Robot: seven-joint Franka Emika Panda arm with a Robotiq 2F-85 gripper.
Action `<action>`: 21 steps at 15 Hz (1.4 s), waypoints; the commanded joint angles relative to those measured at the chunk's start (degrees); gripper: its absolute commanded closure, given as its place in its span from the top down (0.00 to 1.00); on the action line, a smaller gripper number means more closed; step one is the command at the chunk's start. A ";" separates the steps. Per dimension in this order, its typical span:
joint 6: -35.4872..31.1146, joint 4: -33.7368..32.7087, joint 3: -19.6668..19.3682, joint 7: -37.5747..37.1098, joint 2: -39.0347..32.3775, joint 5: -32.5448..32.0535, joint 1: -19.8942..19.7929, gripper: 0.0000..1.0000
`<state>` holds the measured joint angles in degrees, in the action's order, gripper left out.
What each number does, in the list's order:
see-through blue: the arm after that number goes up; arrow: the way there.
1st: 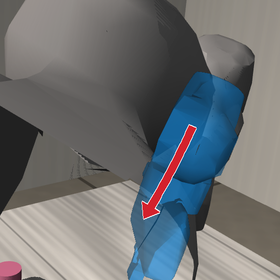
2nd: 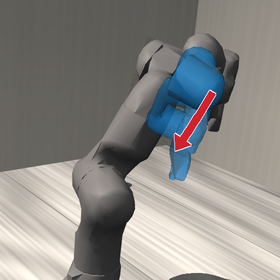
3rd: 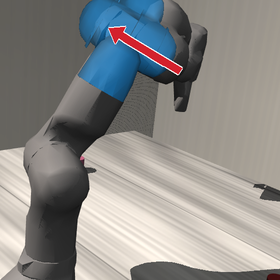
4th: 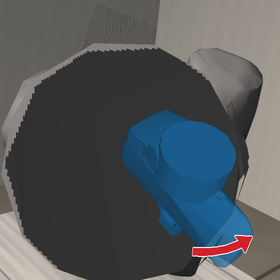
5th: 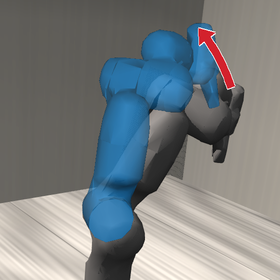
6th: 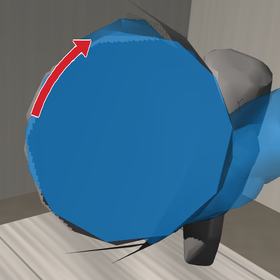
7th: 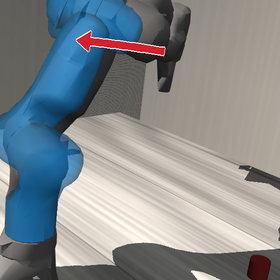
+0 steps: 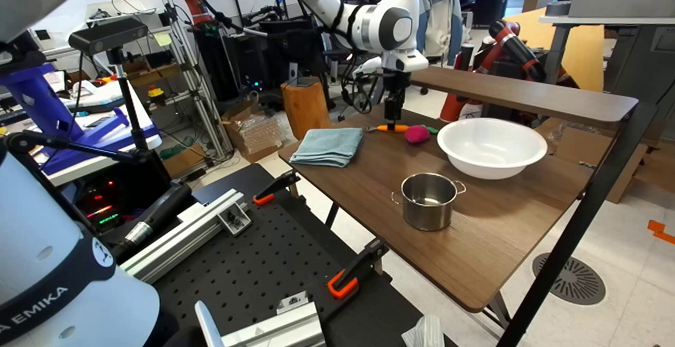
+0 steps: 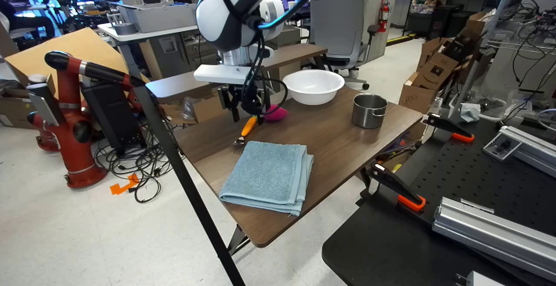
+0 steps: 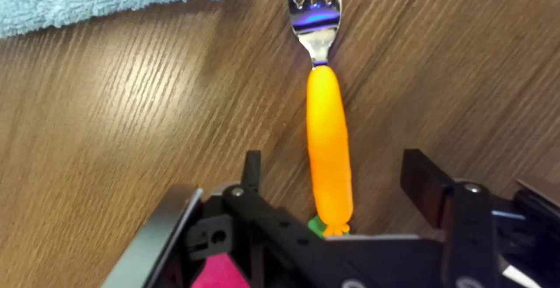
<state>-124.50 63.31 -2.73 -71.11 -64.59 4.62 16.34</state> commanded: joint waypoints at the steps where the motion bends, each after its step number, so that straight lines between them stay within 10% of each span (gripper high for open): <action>1: 3.71 -3.70 -0.04 -0.66 -1.46 -1.06 0.04 1.00; 16: -1.83 24.51 2.28 15.97 27.06 -0.32 -1.77 1.00; 17: 1.64 15.53 1.24 12.35 20.58 -0.58 -0.85 1.00; 21: 0.60 22.64 1.72 14.72 26.30 -0.53 -1.31 1.00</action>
<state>-124.07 86.13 -1.64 -56.10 -38.26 4.56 15.51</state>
